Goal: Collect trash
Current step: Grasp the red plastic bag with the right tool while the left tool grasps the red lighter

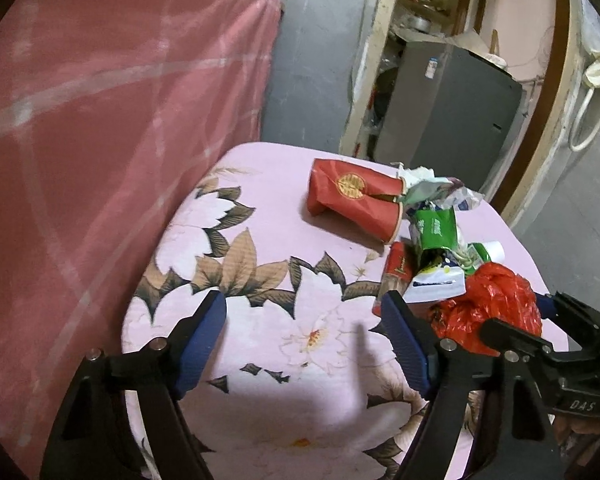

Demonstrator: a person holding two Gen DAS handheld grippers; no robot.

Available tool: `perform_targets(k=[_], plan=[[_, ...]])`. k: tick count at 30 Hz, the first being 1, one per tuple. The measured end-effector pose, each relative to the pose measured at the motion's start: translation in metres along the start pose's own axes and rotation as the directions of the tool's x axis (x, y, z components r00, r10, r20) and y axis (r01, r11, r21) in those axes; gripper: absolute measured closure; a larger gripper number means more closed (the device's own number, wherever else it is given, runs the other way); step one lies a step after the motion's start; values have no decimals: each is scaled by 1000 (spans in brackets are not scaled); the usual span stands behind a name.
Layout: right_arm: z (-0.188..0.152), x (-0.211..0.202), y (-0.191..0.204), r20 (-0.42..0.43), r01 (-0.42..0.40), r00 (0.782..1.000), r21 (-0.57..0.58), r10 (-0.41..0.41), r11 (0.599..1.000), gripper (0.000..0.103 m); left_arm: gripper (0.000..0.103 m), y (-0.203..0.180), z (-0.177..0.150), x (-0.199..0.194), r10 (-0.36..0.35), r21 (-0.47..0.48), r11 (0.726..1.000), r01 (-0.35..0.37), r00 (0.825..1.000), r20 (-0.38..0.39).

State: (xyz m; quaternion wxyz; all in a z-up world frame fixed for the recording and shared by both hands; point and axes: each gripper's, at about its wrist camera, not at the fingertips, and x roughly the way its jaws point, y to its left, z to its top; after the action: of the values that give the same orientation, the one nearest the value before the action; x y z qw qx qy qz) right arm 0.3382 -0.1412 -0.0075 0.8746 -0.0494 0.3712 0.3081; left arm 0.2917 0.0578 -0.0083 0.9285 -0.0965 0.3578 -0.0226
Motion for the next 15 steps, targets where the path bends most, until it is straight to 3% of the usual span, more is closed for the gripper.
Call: perform_targets(k=[9,15], plan=[[-7,-6,-10,-8,-1,1000,19,1,1000,65,41,-23,-1,12,-56,80,995,62,996,-65],[-13,-16,-20,9,25,1000,32,-25,999,74,46,-41,1,26,-76,130,987,91,990,-119]])
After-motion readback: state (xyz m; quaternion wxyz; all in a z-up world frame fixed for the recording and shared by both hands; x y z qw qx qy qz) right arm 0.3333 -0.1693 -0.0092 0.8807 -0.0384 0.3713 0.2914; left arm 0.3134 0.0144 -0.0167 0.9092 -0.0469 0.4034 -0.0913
